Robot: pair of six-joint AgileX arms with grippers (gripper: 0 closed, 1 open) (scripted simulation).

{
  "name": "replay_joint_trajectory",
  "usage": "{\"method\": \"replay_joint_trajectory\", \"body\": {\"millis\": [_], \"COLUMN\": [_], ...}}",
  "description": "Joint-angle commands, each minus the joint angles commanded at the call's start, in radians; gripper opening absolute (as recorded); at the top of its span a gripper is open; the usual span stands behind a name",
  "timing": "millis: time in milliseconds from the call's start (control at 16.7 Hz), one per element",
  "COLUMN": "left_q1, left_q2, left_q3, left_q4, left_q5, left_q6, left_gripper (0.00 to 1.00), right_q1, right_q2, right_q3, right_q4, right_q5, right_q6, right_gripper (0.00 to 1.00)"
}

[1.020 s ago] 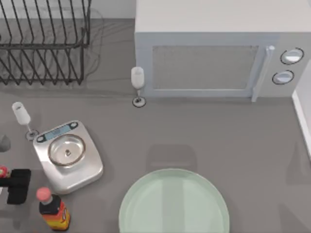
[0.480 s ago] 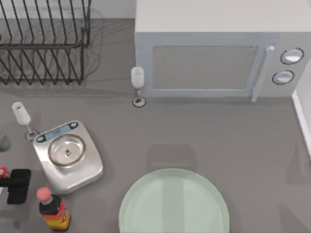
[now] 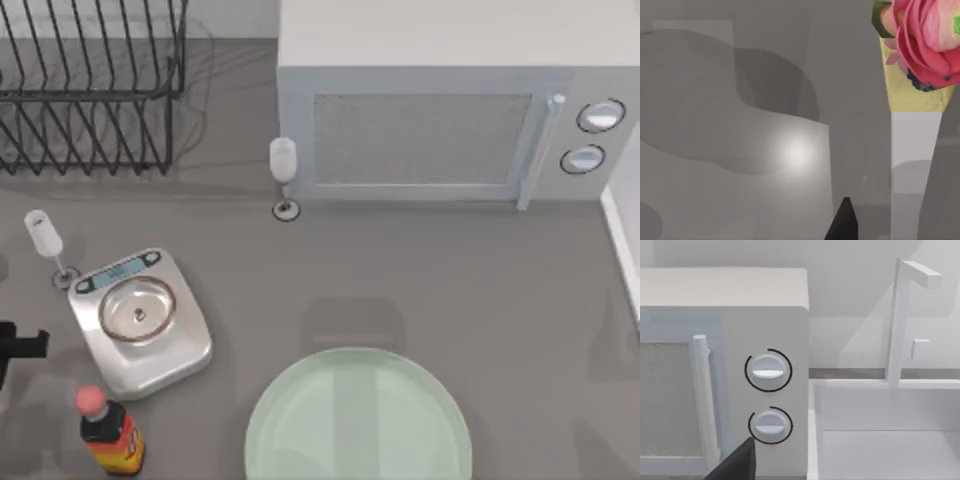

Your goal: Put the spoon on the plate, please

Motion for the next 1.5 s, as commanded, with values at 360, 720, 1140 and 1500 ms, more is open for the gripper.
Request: {"method": "replay_joint_trajectory", "body": {"millis": [360,720,1140,1500], "left_q1": [-0.003,-0.003,-0.227,-0.659], "left_q2": [-0.11,-0.115,-0.023,0.174], "left_q3": [0.159,0.167,0.366,0.559], "left_q4": [-0.272,-0.281,-0.233,-0.201], "left_q5": [0.001,0.0,0.036,0.055], "left_q6": [-0.005,-0.003,0.166,0.355], "left_gripper": [0.0,0.0,0.0,0.0], "right_q1": [0.0,0.0,0.0,0.0], "right_q2": [0.0,0.0,0.0,0.0], "right_q3": [0.0,0.0,0.0,0.0], "right_q4": [0.0,0.0,0.0,0.0], "right_q5": [0.0,0.0,0.0,0.0], "right_q6": [0.0,0.0,0.0,0.0], "right_gripper": [1.0,1.0,1.0,1.0]}}
